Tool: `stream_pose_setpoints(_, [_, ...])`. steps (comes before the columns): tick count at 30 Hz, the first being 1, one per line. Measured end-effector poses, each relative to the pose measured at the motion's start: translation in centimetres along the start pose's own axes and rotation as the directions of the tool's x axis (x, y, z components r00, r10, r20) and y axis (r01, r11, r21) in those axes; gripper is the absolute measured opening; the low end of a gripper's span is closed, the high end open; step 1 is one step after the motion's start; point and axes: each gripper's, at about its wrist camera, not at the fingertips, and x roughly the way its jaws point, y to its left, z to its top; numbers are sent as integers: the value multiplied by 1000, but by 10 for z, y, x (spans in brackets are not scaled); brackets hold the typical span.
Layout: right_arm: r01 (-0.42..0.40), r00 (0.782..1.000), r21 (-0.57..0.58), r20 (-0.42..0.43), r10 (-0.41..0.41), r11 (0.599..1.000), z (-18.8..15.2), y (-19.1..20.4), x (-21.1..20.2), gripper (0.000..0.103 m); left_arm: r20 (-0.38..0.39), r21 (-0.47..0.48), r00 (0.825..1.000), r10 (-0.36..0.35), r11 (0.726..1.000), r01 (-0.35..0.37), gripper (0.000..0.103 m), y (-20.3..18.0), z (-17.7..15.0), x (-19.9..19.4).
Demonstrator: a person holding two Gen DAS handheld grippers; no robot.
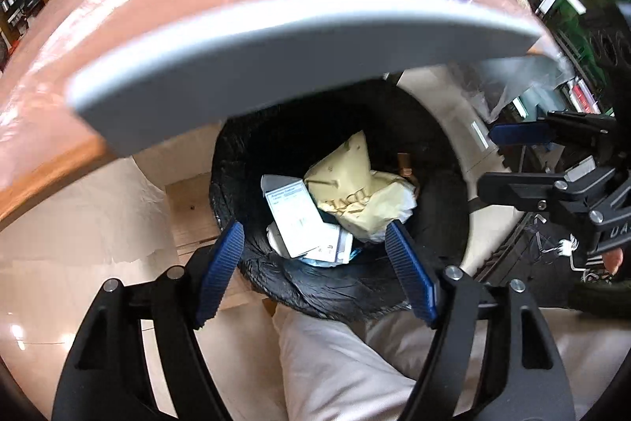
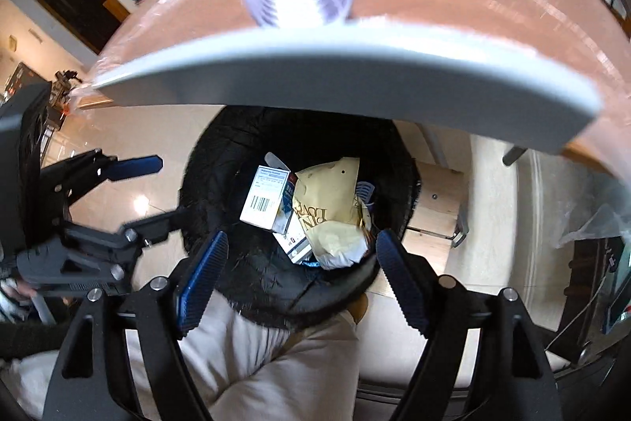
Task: Collect trash
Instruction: 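Open the right tool to drop the yellow bag while the left tool drops the carton, then grasp the lavender hair roller with the right tool while the left tool grasps the yellow cap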
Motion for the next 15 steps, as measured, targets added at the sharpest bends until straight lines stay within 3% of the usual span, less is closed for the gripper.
stream_pose_setpoints(3, [-18, 999, -60, 42, 21, 998, -3, 9, -34, 78, 70, 4, 996, -47, 999, 47, 75, -3, 0, -35])
stream_pose_setpoints(5, [-24, 995, -102, 95, 34, 994, -5, 17, -60, 87, 123, 11, 989, -86, 996, 86, 77, -5, 4, -60])
stream_pose_setpoints(7, [-7, 986, -128, 165, 28, 992, -3, 23, -80, 93, 201, 20, 970, -133, 991, 132, 93, -6, 13, -89])
stream_pose_setpoints(8, [6, 981, -135, 193, 20, 991, 1, 25, -87, 95, 232, 26, 964, -131, 991, 129, 96, -6, 18, -98])
stream_pose_setpoints(11, [86, 955, -145, 294, -40, 986, 22, 33, -99, 99, 334, 30, 941, -60, 998, 53, 100, -1, 45, -119])
stream_pose_setpoints(15, [201, 932, -163, 335, -137, 966, 58, 40, -80, 99, 342, -31, 938, 44, 999, -36, 101, 16, 87, -104])
